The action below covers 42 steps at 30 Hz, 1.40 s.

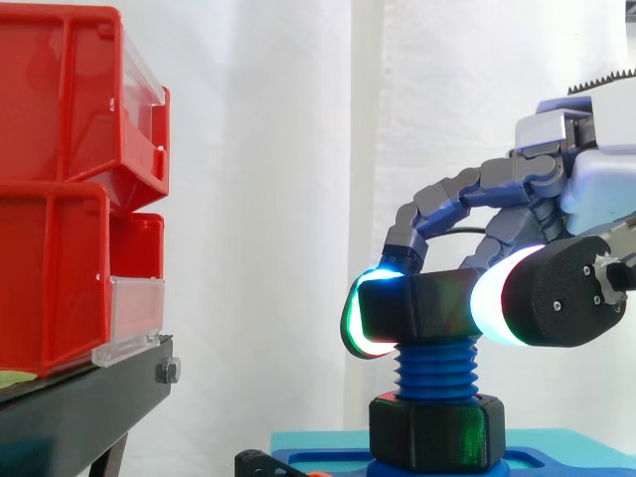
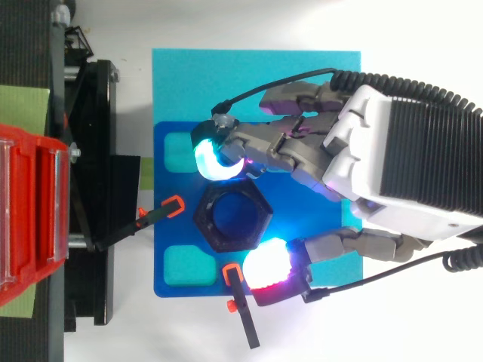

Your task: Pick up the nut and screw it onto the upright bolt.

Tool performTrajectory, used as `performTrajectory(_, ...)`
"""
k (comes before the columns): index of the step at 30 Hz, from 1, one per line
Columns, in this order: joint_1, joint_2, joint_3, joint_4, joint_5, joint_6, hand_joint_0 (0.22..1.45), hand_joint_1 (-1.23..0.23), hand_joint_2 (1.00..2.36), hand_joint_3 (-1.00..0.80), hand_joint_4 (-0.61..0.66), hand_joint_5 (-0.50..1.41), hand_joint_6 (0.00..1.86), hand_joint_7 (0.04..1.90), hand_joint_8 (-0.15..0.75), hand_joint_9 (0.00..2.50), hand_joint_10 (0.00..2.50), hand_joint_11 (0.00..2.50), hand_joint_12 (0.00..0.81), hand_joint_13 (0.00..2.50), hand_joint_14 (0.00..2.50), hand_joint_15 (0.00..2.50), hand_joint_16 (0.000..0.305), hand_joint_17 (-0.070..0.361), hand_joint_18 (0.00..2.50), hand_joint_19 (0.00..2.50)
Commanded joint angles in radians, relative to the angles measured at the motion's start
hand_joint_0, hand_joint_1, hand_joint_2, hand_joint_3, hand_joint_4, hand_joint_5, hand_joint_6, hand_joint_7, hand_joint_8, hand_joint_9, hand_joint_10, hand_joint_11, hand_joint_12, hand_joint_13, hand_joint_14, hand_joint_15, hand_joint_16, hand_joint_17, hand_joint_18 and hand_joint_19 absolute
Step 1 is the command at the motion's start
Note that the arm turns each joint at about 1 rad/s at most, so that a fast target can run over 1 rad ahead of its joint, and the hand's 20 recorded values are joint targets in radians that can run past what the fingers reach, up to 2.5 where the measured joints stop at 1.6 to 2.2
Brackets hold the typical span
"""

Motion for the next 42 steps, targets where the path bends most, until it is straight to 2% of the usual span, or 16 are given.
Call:
performTrajectory(1,-0.001,0.000,0.000,-0.002,-0.002,0.000,0.57,-0.70,1.00,-0.50,0.29,-0.17,0.50,0.88,0.330,0.86,0.02,0.55,0.390,0.86,0.01,0.29,0.042,0.094,0.60,0.23)
performTrajectory(14,-0.007,0.003,0.000,-0.005,-0.020,0.000,0.56,-0.71,1.00,-0.50,0.27,-0.18,0.50,0.86,0.322,0.82,0.02,0.50,0.396,0.84,0.01,0.28,0.043,0.097,0.59,0.23)
performTrajectory(24,-0.013,0.005,0.001,-0.003,-0.050,0.000,0.46,-0.66,1.00,-0.50,0.25,-0.20,0.50,0.79,0.333,0.72,0.01,0.36,0.427,0.75,0.01,0.23,0.052,0.117,0.56,0.19)
performTrajectory(29,-0.021,0.005,0.029,-0.008,-0.079,0.000,0.43,-0.63,1.00,-0.50,0.24,-0.20,0.50,0.76,0.334,0.67,0.01,0.27,0.435,0.70,0.01,0.19,0.056,0.125,0.56,0.18)
performTrajectory(33,-0.025,0.005,0.043,-0.038,-0.103,0.000,0.41,-0.60,1.00,-0.50,0.23,-0.20,0.50,0.74,0.339,0.64,0.01,0.20,0.443,0.67,0.01,0.17,0.058,0.130,0.55,0.17)
performTrajectory(42,-0.036,0.003,0.046,-0.045,-0.108,0.000,0.39,-0.53,1.00,-0.50,0.23,-0.20,0.50,0.70,0.333,0.57,0.00,0.08,0.449,0.60,0.00,0.11,0.062,0.140,0.54,0.15)
